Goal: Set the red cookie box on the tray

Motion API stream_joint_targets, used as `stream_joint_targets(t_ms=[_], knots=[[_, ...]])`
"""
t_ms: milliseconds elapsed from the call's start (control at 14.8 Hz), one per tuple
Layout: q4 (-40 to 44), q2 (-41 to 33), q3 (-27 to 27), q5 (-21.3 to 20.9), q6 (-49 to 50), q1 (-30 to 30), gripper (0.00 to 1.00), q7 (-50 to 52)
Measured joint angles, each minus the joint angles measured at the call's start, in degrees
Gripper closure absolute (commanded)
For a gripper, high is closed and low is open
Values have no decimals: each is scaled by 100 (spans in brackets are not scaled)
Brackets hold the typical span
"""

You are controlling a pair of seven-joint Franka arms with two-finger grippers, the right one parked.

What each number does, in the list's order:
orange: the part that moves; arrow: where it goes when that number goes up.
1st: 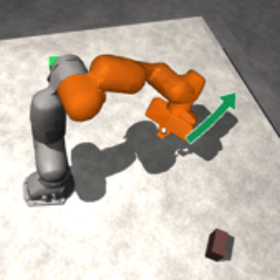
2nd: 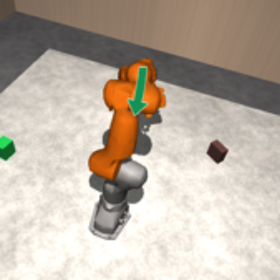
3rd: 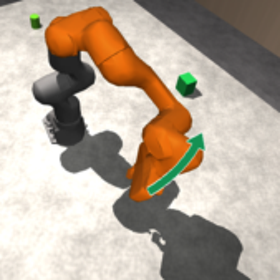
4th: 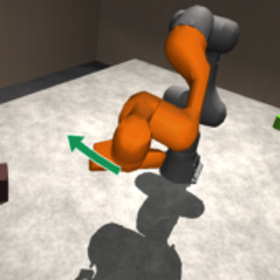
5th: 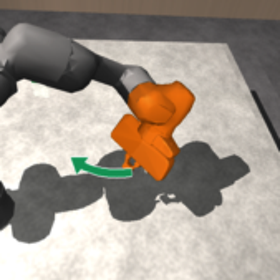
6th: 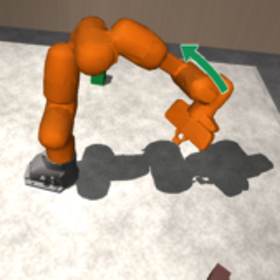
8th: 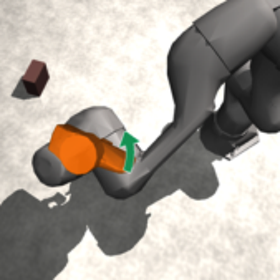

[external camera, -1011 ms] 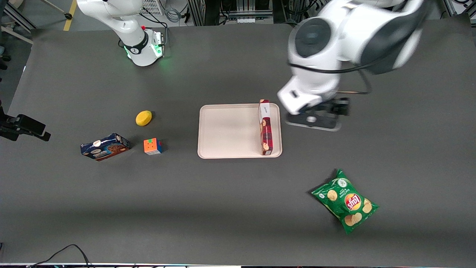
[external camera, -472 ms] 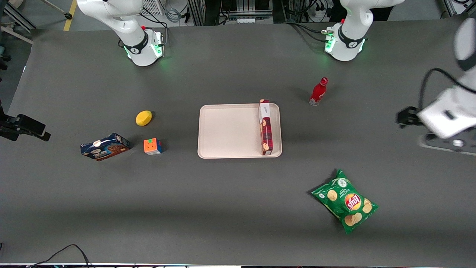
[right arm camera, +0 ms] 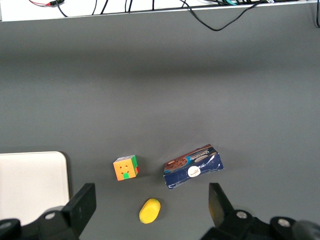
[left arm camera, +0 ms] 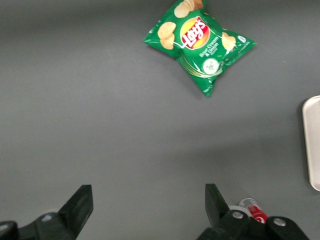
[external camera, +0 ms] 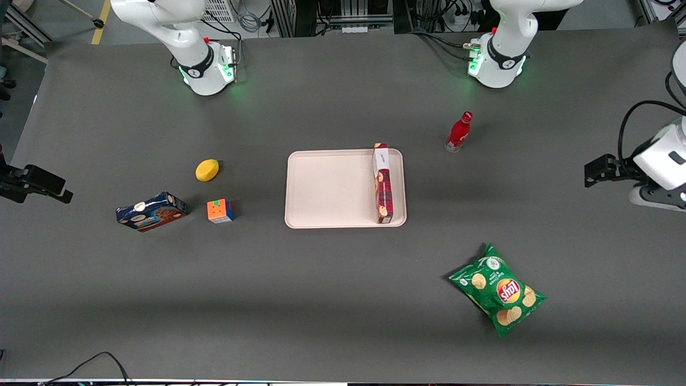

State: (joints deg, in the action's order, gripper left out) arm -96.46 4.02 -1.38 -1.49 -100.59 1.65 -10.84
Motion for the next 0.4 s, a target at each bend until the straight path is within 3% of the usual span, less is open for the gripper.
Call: stream_joint_targets(t_ms=[404], knots=[[-190, -320, 1, 31, 26, -157, 0, 205]])
